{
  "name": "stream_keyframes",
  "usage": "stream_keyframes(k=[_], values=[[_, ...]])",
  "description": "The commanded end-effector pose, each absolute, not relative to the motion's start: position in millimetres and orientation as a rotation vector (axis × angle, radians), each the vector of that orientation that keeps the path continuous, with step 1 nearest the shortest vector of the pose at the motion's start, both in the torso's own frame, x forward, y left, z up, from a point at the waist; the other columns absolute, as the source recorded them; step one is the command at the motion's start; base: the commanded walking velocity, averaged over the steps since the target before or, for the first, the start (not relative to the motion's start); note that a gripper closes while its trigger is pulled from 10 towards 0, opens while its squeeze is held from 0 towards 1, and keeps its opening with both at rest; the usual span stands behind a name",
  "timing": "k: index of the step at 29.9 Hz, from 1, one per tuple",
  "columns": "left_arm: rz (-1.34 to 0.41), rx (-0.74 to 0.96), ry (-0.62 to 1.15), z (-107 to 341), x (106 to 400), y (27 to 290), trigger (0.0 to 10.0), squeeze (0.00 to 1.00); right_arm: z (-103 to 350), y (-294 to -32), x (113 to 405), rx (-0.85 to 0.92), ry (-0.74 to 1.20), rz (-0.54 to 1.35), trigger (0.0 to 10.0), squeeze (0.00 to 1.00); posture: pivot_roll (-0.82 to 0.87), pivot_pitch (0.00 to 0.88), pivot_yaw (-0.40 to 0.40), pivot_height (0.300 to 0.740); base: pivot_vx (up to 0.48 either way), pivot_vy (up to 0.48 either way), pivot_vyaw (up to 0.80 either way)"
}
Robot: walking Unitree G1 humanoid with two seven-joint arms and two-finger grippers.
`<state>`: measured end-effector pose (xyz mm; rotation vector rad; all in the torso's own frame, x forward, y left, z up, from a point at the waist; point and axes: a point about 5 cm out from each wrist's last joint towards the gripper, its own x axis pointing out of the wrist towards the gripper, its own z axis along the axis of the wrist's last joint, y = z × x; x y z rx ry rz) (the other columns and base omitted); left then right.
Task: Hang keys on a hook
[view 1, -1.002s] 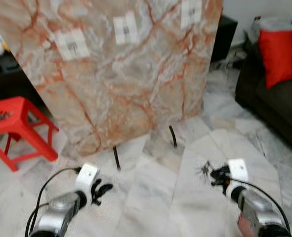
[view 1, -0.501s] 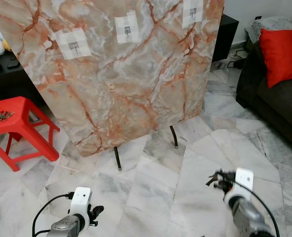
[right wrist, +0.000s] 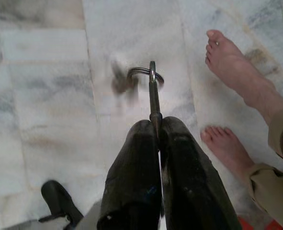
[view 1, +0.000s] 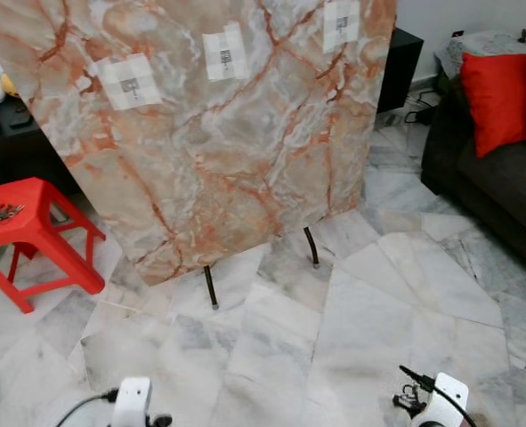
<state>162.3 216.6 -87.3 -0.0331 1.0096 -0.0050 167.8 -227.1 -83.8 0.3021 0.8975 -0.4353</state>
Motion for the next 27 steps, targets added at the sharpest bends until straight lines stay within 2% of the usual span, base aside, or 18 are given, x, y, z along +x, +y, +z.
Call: stream_keyframes(k=[1,10,14,27], values=[[-0.008,0.001,1.045,-93,153,211,10.0,0.0,-89,-226,157,0.304,0.941,-0.442,10.0,0.0,-0.13,0.047,0.053,0.74,0.0,0.0,0.0],[-0.026,0.011,1.077,-98,145,197,10.0,0.0,-91,-226,153,0.28,0.961,-0.43,10.0,0.0,-0.15,0.024,0.064,0.74,0.0,0.0,0.0],[-0.028,0.01,1.098,-101,140,191,10.0,0.0,-89,-223,158,0.292,0.947,-0.423,10.0,0.0,-0.15,0.009,0.07,0.74,0.0,0.284,0.0],[-0.017,-0.013,1.098,-99,144,198,10.0,0.0,-90,-217,159,0.285,0.957,-0.397,10.0,0.0,-0.16,0.0,0.084,0.74,0.0,0.311,0.0]])
